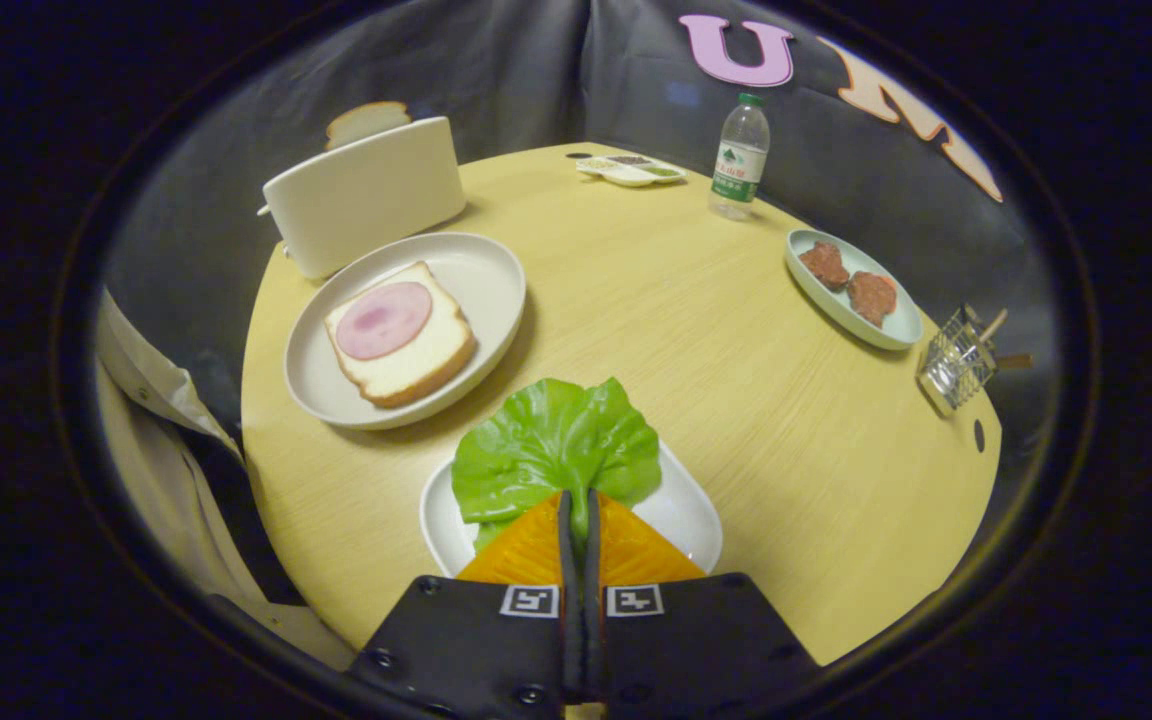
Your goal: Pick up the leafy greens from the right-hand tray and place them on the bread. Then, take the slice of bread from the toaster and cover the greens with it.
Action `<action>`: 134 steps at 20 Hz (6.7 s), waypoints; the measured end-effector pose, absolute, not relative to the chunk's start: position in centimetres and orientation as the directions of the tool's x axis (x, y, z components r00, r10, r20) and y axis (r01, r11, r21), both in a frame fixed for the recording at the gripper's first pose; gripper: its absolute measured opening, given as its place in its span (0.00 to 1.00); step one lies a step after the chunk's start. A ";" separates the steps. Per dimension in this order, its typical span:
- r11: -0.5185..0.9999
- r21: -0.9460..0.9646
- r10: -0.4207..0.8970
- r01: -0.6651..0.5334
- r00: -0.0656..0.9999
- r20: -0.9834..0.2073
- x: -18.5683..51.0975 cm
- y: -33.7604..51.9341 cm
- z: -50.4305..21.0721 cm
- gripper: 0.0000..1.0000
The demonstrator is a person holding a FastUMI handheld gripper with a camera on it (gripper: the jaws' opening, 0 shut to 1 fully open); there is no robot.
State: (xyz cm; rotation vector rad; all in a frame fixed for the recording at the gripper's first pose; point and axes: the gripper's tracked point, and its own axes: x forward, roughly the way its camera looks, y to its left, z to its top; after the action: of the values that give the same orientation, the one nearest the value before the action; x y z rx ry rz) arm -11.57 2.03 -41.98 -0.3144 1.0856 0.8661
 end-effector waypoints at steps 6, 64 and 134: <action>0.678 0.142 0.441 -0.722 0.244 -0.864 -11.3 2.7 -38.8 0.04; 0.571 0.177 0.538 -0.802 0.203 -0.818 -12.1 22.9 -35.2 1.00; 0.774 0.472 0.626 -0.421 0.403 -0.667 -5.0 37.5 -16.5 0.07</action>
State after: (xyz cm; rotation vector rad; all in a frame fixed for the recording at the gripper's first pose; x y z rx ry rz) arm -5.02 37.52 -16.53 0.2440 0.9456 0.6699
